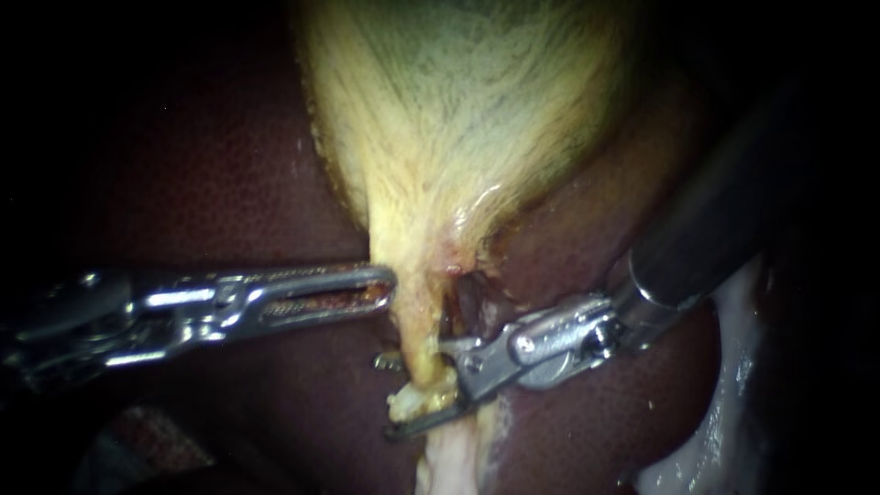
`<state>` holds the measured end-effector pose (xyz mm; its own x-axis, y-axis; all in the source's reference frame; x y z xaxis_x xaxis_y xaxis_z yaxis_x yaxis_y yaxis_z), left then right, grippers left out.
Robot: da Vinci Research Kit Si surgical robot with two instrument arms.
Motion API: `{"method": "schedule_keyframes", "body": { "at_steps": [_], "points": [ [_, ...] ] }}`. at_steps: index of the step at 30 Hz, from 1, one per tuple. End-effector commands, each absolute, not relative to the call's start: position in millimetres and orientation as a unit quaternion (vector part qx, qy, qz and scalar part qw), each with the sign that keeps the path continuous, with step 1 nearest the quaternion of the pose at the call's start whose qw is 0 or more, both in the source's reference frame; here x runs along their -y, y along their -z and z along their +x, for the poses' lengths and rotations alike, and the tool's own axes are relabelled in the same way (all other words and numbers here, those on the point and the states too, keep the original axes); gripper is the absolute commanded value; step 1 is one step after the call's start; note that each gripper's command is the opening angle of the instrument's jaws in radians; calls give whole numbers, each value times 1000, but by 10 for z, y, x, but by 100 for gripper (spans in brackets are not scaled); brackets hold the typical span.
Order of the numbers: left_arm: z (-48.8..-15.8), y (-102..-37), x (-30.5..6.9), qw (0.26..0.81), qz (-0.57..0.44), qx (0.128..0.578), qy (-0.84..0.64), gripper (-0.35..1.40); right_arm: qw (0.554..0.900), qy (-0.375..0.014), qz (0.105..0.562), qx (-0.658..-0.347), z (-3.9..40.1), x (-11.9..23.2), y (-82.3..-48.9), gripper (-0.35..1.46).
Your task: Going back second clip left tube
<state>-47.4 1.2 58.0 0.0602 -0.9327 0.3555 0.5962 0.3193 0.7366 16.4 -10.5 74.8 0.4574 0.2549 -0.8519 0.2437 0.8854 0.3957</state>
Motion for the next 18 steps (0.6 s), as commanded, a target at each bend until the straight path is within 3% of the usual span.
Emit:
{"method": "schedule_keyframes", "body": {
  "at_steps": [1,18],
  "points": [
    [-474,-580,-12,699,203,413,547,-35,820,-6,238,-520,164,104,-748,58],
    [-471,-581,-10,700,203,414,546,-35,826,-6,215,-521,102,99,-720,60]
  ]
}}
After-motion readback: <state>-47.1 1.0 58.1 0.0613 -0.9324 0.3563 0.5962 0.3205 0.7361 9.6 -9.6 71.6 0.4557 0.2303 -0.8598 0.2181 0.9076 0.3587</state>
